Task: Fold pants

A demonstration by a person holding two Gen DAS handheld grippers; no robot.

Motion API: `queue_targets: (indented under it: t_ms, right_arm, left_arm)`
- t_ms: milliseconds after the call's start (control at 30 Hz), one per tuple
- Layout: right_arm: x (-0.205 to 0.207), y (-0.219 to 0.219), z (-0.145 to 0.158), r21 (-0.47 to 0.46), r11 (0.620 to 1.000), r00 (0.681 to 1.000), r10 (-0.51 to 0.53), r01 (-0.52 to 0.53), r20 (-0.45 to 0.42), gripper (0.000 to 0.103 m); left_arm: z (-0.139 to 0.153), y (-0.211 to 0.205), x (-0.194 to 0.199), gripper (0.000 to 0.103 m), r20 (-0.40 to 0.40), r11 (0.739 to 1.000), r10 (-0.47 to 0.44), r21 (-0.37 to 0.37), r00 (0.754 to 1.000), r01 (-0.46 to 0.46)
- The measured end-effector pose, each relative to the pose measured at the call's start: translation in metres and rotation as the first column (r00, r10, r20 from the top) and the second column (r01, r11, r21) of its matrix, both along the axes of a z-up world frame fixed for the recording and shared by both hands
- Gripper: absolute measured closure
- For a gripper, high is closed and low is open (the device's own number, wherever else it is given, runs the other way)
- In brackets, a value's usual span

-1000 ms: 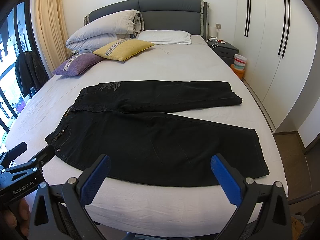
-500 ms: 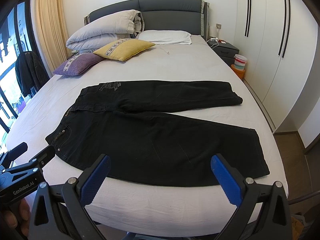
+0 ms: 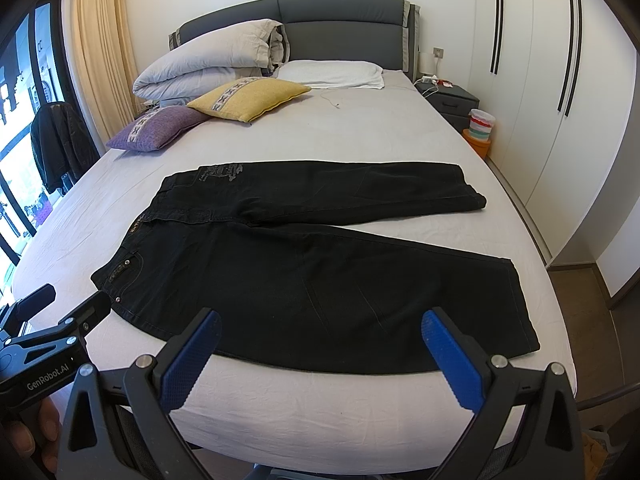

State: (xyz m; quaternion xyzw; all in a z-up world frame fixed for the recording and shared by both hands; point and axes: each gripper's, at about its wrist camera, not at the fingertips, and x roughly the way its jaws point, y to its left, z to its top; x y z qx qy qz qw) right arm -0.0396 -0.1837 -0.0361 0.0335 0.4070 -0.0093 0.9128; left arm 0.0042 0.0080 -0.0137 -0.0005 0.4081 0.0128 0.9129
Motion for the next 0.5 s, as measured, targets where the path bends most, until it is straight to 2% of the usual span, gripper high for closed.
queue_targets:
  t_ms: [500]
  right_arm:
    - [0.0000,0.0006,-0.0004,0.001,1.000,1.000,0.000,0.000,-0.001,0.000]
  left_arm:
    - [-0.0060,0.0075,-0.0014,0.000,-0.009,1.000,0.011,-0.024,1.000,-0.011]
